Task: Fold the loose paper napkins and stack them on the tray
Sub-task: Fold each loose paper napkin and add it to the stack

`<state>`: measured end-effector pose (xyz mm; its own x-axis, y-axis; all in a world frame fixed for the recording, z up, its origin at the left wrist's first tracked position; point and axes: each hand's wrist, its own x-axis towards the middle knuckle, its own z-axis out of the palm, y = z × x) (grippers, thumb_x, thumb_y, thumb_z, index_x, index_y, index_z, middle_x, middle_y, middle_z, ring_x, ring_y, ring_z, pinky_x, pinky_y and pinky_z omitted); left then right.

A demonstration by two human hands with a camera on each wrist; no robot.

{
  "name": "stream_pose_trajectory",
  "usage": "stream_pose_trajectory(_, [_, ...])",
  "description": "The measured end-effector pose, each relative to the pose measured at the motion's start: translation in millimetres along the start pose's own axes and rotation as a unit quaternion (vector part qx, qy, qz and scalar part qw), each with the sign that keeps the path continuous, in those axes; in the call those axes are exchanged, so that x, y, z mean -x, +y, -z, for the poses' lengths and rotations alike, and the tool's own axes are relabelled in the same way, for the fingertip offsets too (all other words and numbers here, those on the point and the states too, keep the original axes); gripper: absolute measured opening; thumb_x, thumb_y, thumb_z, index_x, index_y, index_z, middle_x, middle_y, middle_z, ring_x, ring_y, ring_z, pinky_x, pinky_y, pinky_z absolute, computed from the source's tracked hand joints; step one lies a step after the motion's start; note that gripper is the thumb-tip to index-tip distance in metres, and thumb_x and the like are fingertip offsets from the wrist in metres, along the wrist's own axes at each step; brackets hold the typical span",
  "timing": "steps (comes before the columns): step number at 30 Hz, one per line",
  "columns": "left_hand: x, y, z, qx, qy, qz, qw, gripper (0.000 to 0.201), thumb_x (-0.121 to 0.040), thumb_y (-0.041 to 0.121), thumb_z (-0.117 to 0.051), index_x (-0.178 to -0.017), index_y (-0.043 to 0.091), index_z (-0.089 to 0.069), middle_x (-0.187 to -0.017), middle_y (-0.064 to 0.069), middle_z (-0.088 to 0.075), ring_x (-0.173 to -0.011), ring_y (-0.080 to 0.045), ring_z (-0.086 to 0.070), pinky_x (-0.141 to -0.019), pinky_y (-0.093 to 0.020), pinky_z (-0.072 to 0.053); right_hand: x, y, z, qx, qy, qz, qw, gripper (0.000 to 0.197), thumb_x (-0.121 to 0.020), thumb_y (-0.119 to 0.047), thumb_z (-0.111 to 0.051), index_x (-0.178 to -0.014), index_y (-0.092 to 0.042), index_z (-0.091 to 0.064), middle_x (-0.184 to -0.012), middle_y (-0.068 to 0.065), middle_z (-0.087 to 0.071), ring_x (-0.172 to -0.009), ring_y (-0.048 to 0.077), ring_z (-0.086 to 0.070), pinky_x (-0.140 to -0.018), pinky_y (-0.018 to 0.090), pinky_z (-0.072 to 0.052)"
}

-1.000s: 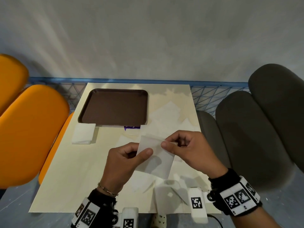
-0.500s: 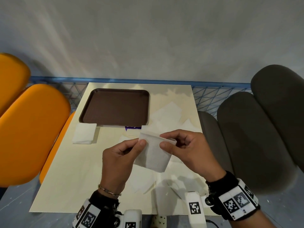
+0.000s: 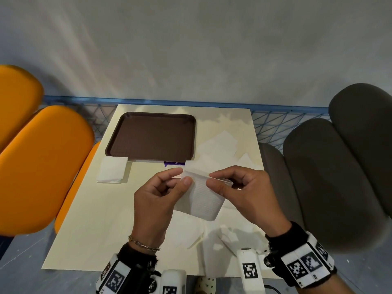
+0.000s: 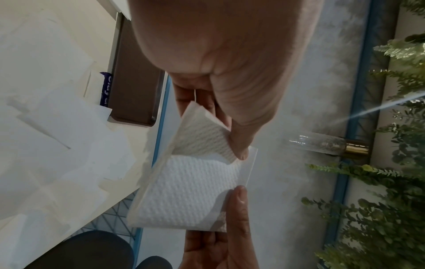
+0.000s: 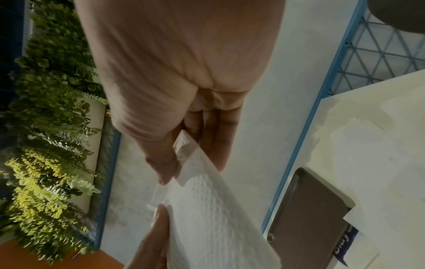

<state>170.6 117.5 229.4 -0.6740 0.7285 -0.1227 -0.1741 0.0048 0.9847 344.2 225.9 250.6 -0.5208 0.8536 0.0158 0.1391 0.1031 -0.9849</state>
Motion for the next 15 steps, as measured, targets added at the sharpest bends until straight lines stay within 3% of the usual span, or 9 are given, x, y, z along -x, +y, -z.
stream_pose_trajectory(6, [1.9, 6.5, -1.3, 0.002, -0.012, 0.023, 1.000, 0.025, -0.073, 0.032, -0.081, -0.098, 0.027, -0.083, -0.093, 0.003, -0.081, -0.082, -0.001, -0.069, -0.072, -0.022, -0.055, 0.9, -3.4, -1.2, -0.002, -0.005, 0.006, 1.000, 0.011, -0.083, -0.021, -0.088, -0.088, -0.029, -0.084, -0.085, -0.015, -0.080, -0.073, 0.000, -0.069, -0.067, 0.011, -0.050])
stream_pose_trajectory(9, [0.8, 5.6, -0.5, 0.013, -0.008, 0.031, 0.999, 0.019, -0.073, 0.030, -0.082, -0.091, 0.023, -0.085, -0.097, -0.002, -0.081, -0.087, -0.009, -0.071, -0.078, -0.027, -0.054, 0.5, -4.1, -1.9, 0.005, 0.000, 0.020, 1.000, 0.008, -0.083, -0.028, -0.086, -0.089, -0.033, -0.084, -0.089, -0.014, -0.081, -0.081, 0.005, -0.073, -0.071, 0.019, -0.056])
stream_pose_trajectory(12, [1.4, 7.0, 0.5, 0.017, -0.026, 0.031, 0.999, 0.025, -0.075, 0.031, -0.081, -0.097, 0.019, -0.085, -0.102, -0.005, -0.081, -0.094, -0.016, -0.073, -0.082, -0.027, -0.056, 0.0, -3.0, -3.2, 0.017, 0.003, 0.028, 0.999, 0.009, -0.083, -0.035, -0.083, -0.092, -0.031, -0.085, -0.091, -0.013, -0.081, -0.086, 0.012, -0.074, -0.076, 0.029, -0.060])
stream_pose_trajectory(15, [1.1, 8.6, -0.1, 0.007, -0.035, 0.023, 0.999, 0.031, -0.076, 0.034, -0.079, -0.102, 0.017, -0.083, -0.102, -0.002, -0.081, -0.095, -0.014, -0.073, -0.082, -0.027, -0.055, -0.7, -2.1, -2.8, 0.029, -0.001, 0.035, 0.999, 0.009, -0.085, -0.033, -0.084, -0.093, -0.029, -0.085, -0.091, -0.014, -0.081, -0.086, 0.012, -0.075, -0.076, 0.027, -0.060])
